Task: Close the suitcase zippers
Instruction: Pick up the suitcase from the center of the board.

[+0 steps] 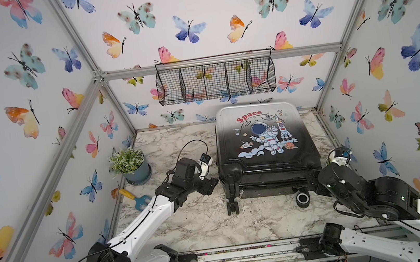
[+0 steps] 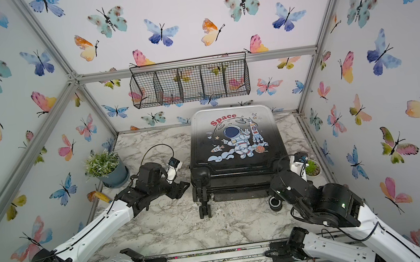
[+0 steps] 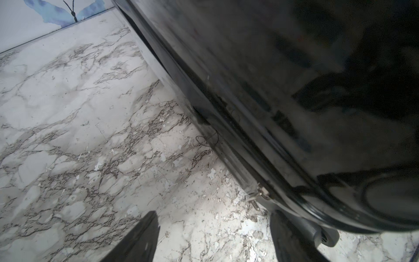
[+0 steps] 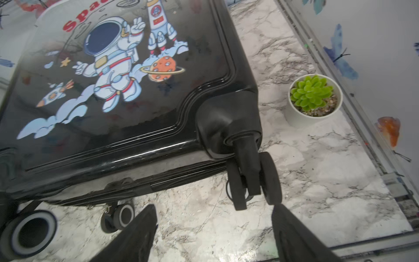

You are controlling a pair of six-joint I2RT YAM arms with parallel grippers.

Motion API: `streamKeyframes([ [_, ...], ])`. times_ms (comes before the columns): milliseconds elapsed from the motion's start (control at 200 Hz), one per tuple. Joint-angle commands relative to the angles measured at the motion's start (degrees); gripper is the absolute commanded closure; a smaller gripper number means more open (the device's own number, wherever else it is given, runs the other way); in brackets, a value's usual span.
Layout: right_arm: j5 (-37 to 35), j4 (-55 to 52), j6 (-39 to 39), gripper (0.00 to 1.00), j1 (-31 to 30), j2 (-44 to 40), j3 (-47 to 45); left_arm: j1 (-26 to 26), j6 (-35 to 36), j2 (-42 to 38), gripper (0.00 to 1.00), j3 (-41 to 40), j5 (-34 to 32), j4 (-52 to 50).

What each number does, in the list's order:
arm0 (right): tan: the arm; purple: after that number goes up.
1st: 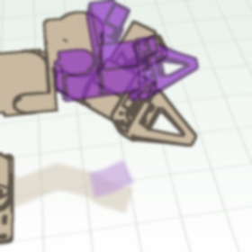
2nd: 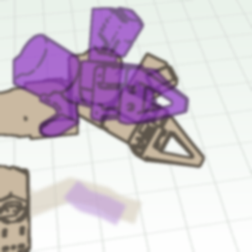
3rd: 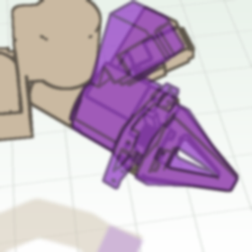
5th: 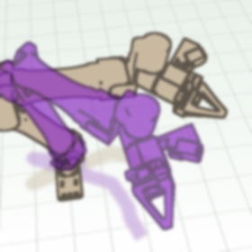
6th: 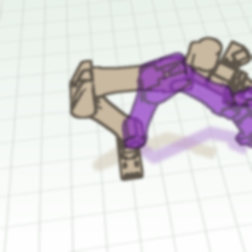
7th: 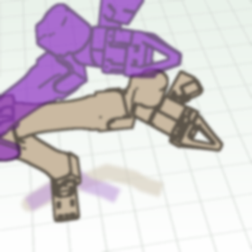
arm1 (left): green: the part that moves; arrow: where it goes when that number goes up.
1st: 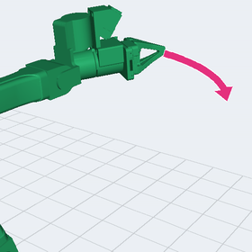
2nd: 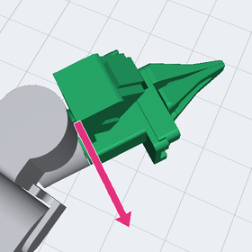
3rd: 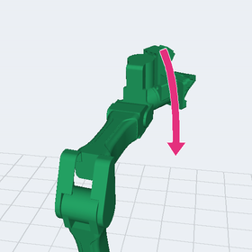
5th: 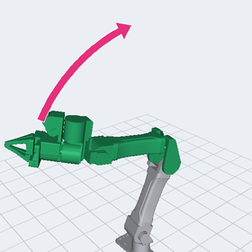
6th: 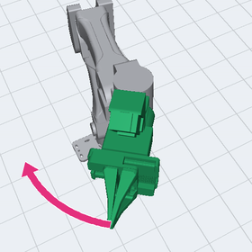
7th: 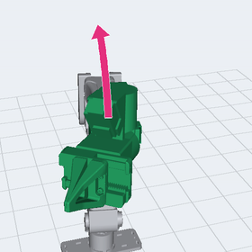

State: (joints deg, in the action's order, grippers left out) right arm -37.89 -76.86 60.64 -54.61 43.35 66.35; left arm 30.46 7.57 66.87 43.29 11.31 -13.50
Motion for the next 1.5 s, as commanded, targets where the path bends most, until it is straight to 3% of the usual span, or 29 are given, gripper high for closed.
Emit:
streamKeyframes([
  [0,-6.8,-2.0,-0.5,0.16,1.0,0.9,-3.1,-0.2,2.5,0.9,0.23,-0.8,3.7,3.8],
  [110,-8.0,-1.8,0.3,0.19,2.2,-1.1,-6.0,-0.3,3.9,1.4,0.23,-0.9,4.5,2.9],
  [225,-2.9,-1.2,-2.2,0.17,2.2,-2.1,-9.4,-0.6,4.4,1.3,0.23,-2.3,5.2,3.5],
  [390,-1.3,0.6,-4.8,0.17,2.2,-0.3,-11.7,-0.8,4.7,1.6,0.24,-3.4,6.0,4.5],
  [596,-2.0,0.2,-2.5,0.25,2.3,0.6,-12.1,-0.9,5.2,3.7,0.24,-3.0,8.1,4.3],
  [716,0.6,5.4,-7.5,0.22,3.3,3.8,-12.9,-0.9,5.8,4.4,0.25,-2.9,8.4,3.3],
  [781,1.6,6.5,-10.0,0.18,8.7,6.4,-13.2,-0.9,6.3,4.3,0.25,-2.9,8.1,2.6],
  [941,18.6,20.2,-29.8,0.18,32.2,5.6,-14.6,-1.1,6.8,3.8,0.25,-3.2,8.1,1.3],
  [1036,24.7,21.4,-34.6,0.19,39.9,9.4,-13.1,-1.2,6.5,3.3,0.25,-3.1,7.8,0.8],
  [1126,26.2,22.2,-35.0,0.26,40.2,8.6,-13.9,-1.2,6.4,2.3,0.25,-2.9,7.3,0.5],
  [1286,27.5,23.3,-35.2,0.47,40.2,4.2,-16.4,-1.2,8.1,1.1,0.25,-3.5,5.4,1.6],
  [1492,28.9,24.0,-36.4,0.72,40.2,5.6,-15.0,-1.6,12.6,3.6,0.28,-2.0,2.8,1.2],
])
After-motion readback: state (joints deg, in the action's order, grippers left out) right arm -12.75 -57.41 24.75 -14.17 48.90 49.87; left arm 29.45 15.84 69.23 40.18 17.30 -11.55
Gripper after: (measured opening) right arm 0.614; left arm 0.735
